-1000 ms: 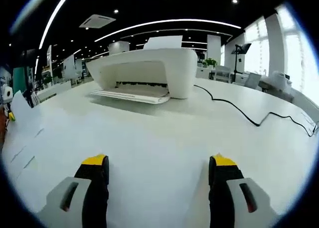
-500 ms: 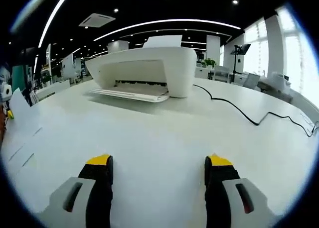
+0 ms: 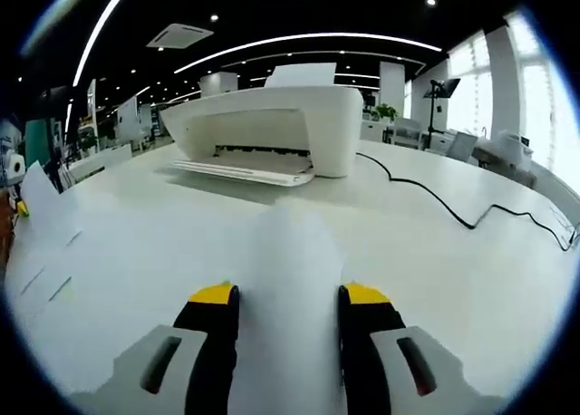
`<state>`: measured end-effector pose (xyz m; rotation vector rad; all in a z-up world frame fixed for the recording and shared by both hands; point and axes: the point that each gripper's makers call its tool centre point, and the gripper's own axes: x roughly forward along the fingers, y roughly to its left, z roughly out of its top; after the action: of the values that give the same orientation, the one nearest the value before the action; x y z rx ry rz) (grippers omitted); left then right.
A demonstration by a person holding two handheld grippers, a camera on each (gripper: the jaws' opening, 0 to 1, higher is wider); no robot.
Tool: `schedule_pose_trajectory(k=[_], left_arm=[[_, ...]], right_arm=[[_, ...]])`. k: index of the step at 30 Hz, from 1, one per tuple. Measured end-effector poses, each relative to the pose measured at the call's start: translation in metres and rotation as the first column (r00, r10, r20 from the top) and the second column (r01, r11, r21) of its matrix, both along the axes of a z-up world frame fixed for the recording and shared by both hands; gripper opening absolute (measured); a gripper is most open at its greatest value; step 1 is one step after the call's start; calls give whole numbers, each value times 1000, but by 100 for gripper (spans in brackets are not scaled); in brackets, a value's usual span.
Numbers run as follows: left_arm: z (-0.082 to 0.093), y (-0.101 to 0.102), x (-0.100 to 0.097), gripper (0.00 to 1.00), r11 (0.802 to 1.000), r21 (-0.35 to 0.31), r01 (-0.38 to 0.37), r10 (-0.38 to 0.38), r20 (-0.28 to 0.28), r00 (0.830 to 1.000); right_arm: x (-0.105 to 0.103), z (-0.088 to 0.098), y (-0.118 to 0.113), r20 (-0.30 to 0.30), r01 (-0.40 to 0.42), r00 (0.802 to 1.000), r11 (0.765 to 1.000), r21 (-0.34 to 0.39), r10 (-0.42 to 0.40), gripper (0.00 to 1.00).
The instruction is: Organize the stack of printing papers by aligning and flattening the scattered papers on the table
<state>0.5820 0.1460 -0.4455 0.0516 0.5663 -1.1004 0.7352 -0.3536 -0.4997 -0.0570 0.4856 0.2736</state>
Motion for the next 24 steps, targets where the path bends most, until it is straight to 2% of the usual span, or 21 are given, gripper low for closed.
schedule_pose_trajectory(k=[2, 5, 9, 16, 24], left_arm=[[0, 0, 0, 7, 1000, -2, -1, 1, 0, 1000], [0, 1, 0, 7, 1000, -3, -2, 2, -1, 1000], [-1, 2, -1, 7, 1000, -6, -4, 4, -2, 1000], [-1, 2, -2, 7, 1000, -13, -4, 4, 1, 1000], [0, 4, -5, 7, 1000, -16, -6, 6, 4, 1000]], right_arm=[[-1, 0, 2, -12, -10, 1000, 1000, 8, 10, 29], [-4, 1, 3, -30, -12, 999, 1000, 5, 12, 23], [-8, 7, 7, -24, -31, 999, 999, -40, 30, 17], [-14, 27, 19, 18, -61, 998, 998, 15, 61, 8], [-21, 51, 32, 85, -96, 992, 992, 76, 90, 6]])
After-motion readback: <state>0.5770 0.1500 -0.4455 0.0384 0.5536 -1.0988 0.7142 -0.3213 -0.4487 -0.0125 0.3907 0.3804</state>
